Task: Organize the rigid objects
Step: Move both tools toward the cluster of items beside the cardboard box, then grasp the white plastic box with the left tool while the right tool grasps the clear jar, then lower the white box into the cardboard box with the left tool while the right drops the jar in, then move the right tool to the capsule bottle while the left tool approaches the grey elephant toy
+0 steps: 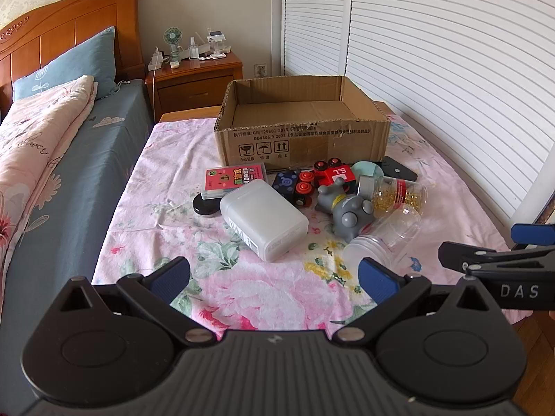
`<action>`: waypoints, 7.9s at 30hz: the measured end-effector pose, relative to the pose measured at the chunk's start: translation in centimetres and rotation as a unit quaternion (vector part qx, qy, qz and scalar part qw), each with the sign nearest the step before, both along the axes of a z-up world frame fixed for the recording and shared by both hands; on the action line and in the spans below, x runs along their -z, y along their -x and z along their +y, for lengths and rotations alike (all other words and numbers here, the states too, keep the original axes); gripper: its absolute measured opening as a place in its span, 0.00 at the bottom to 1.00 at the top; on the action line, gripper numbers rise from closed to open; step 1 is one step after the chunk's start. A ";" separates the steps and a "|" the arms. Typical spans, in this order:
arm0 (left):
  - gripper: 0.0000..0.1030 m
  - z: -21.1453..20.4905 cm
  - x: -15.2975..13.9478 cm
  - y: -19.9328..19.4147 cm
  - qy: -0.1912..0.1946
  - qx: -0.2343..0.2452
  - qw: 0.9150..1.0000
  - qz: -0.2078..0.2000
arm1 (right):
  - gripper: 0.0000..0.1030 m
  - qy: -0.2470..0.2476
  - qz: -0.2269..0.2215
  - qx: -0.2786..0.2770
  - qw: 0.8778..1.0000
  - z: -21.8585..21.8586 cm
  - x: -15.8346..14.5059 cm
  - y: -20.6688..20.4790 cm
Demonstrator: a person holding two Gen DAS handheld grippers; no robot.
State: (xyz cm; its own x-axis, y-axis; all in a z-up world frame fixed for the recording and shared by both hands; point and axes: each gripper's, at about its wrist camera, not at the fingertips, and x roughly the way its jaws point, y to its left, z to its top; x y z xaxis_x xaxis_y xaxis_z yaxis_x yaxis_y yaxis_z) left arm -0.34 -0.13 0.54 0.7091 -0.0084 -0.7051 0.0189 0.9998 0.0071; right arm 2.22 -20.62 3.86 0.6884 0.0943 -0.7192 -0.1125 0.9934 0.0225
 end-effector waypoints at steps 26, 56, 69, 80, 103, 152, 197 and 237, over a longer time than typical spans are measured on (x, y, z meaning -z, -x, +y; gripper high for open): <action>0.99 0.6 -0.3 -1.5 -0.002 0.031 0.999 -0.010 | 1.00 0.021 -0.007 -0.019 1.000 0.8 0.0 -0.9; 0.99 4.5 6.0 -7.0 -0.071 0.177 0.981 -0.025 | 1.00 0.034 0.013 -0.176 0.984 2.7 6.0 -3.5; 0.99 3.2 7.8 -11.4 -0.110 0.289 0.951 -0.007 | 1.00 0.070 0.010 -0.201 0.977 3.7 7.0 -6.3; 0.98 2.5 8.1 -12.7 -0.097 0.330 0.939 0.026 | 1.00 0.056 0.023 -0.231 0.971 4.2 7.3 -7.2; 0.80 2.4 7.4 -13.5 -0.060 0.301 0.950 0.057 | 0.92 0.071 0.018 -0.193 0.979 5.3 6.8 -7.3; 0.96 3.3 -1.2 -21.3 -0.047 0.145 0.988 -0.030 | 0.92 0.022 -0.073 -0.204 0.976 2.9 -3.9 -14.2; 0.99 7.9 1.8 -10.1 -0.009 0.050 0.997 -0.064 | 1.00 0.044 -0.032 -0.103 0.993 6.6 -3.2 -26.4; 0.99 6.1 4.1 -9.4 -0.022 0.083 0.996 -0.022 | 1.00 0.045 0.080 0.040 0.995 0.4 8.7 -14.8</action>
